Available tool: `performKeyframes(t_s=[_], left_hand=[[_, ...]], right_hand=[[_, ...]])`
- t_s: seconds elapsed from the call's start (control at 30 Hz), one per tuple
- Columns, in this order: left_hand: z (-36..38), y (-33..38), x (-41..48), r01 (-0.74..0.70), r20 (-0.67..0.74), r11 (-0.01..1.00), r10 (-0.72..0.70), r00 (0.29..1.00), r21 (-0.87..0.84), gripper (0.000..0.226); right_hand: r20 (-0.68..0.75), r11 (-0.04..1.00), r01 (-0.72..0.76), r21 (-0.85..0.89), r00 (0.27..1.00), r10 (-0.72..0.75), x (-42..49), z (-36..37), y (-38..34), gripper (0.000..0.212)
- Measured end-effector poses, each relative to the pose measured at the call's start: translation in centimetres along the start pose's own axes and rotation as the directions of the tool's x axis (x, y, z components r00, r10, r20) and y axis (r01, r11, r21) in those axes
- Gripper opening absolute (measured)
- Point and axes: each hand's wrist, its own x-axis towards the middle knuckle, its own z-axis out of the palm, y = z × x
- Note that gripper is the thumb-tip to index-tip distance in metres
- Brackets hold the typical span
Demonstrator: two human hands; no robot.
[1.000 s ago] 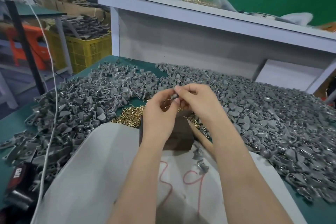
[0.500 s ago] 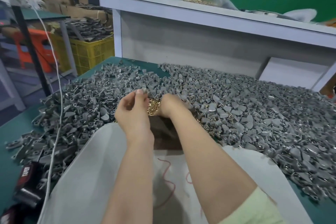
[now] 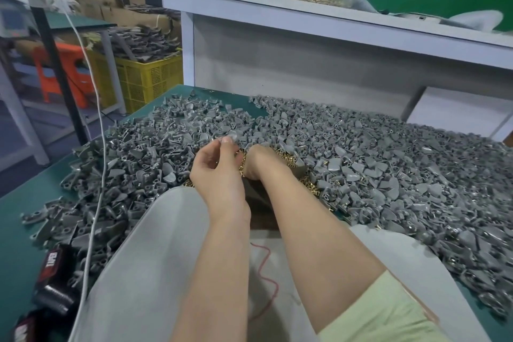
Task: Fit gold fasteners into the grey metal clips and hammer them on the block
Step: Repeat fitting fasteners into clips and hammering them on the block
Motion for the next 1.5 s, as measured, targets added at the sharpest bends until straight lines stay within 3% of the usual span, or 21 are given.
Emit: performKeyframes(t_s=[0.33, 0.8, 0.97, 1.07, 1.17, 1.23, 1.33, 1.4, 1.5], left_hand=[[0.0, -0.3, 0.1, -0.013, -0.005, 0.998, 0.013, 1.000, 0.053, 0.012], [-0.1, -0.5, 0.3, 0.014, -0.032, 0.996, -0.012, 0.999, 0.084, 0.010], [-0.1, -0.5, 0.3, 0.027, -0.010, 0.993, -0.026, 1.000, 0.116, 0.010], [0.0, -0.5, 0.1, 0.049, 0.039, 0.985, -0.056, 0.998, 0.166, 0.010], [0.0, -0.5, -0.1, 0.054, 0.095, 0.972, -0.078, 0.992, 0.229, 0.010], [0.0, -0.5, -0.2, 0.048, 0.128, 0.960, -0.087, 0.988, 0.277, 0.010], [0.0, -0.6, -0.1, -0.017, 0.191, 0.912, -0.067, 0.979, 0.409, 0.010], [0.0, -0.9, -0.3, -0.109, 0.278, 0.845, -0.048, 0.959, 0.523, 0.005], [0.1, -1.5, -0.9, -0.341, 0.447, 0.615, -0.020, 0.894, 0.711, 0.006]], right_hand=[[0.110, 0.998, -0.009, -0.057, 0.994, 0.015, 0.3, -0.4, -0.7, 0.050], [0.029, 0.998, 0.006, -0.065, 1.000, -0.004, 0.6, 0.1, -0.2, 0.049], [-0.111, 0.995, 0.026, 0.099, 0.994, -0.015, 0.8, -0.3, 0.8, 0.024], [-0.091, 0.972, 0.034, 0.234, 0.996, -0.013, 0.7, -1.3, 1.6, 0.008], [-0.040, 0.951, 0.030, 0.307, 0.999, -0.019, 0.1, -1.9, 2.2, 0.040], [-0.076, 0.914, 0.068, 0.401, 0.996, -0.041, -0.6, -2.2, 2.9, 0.035], [-0.202, 0.751, 0.173, 0.637, 0.978, -0.055, -2.7, -3.0, 4.6, 0.018], [-0.277, 0.644, 0.232, 0.729, 0.960, -0.033, -4.4, -3.7, 6.4, 0.017], [-0.307, 0.612, 0.282, 0.739, 0.949, -0.067, -7.4, -4.5, 9.0, 0.026]])
